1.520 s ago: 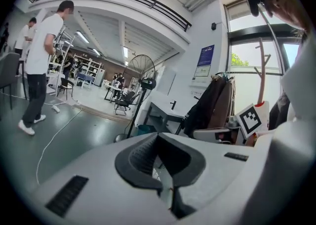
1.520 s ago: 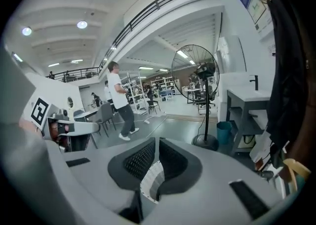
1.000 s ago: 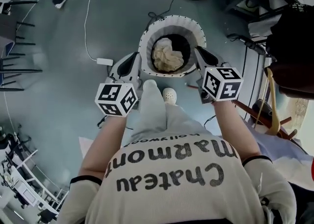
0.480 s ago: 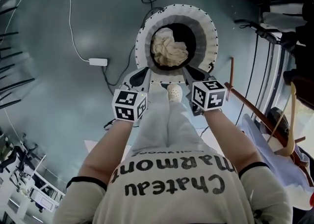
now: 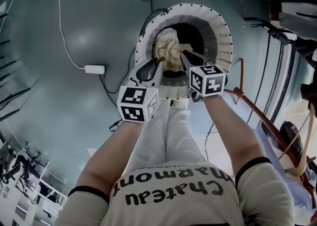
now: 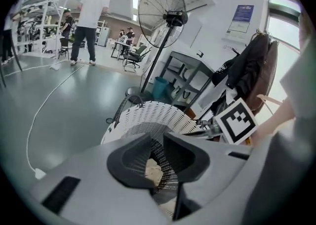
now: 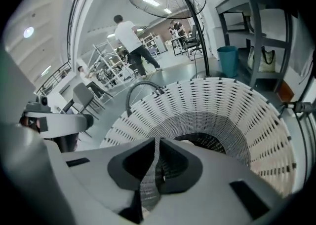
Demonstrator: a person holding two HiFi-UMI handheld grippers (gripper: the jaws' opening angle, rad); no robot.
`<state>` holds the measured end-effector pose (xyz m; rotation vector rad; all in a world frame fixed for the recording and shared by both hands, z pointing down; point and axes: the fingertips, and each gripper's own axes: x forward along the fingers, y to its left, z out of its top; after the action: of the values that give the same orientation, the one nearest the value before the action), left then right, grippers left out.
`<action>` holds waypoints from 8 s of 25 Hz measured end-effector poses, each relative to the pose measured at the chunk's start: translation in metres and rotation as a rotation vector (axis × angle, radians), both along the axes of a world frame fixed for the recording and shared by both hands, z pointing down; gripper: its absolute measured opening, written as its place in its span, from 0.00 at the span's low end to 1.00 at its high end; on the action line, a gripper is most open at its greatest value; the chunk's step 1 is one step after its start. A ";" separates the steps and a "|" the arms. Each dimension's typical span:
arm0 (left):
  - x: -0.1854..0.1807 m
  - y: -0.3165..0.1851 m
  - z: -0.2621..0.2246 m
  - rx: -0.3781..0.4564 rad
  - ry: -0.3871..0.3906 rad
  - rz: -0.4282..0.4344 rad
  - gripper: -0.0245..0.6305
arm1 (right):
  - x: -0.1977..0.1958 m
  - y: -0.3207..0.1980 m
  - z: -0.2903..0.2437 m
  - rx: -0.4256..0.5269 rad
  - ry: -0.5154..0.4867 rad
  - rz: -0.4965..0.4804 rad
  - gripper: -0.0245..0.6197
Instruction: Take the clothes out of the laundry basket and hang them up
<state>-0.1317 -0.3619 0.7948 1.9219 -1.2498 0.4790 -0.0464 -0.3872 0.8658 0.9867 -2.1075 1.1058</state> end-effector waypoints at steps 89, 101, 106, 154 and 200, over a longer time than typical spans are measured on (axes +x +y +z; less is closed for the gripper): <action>-0.034 0.238 -0.657 0.810 0.020 0.634 0.11 | -0.013 0.190 -0.536 0.525 -0.240 -0.480 0.49; -0.061 0.232 -0.640 0.759 -0.004 0.518 0.11 | -0.122 0.211 -0.525 0.480 -0.568 -0.934 0.13; -0.133 0.231 -0.601 0.678 -0.071 0.352 0.11 | -0.112 0.192 -0.543 0.496 -0.526 -0.819 0.11; -0.110 0.395 -0.585 0.608 0.131 0.867 0.13 | -0.161 0.320 -0.429 0.346 -0.394 -1.127 0.09; 0.354 0.407 -0.756 1.018 0.576 0.844 0.10 | 0.434 0.593 -0.861 1.292 0.116 0.495 0.09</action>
<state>0.2226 0.0455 0.0391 3.1119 -0.1963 -0.4303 0.3876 0.2058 0.0048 2.1192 -2.4457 -0.3490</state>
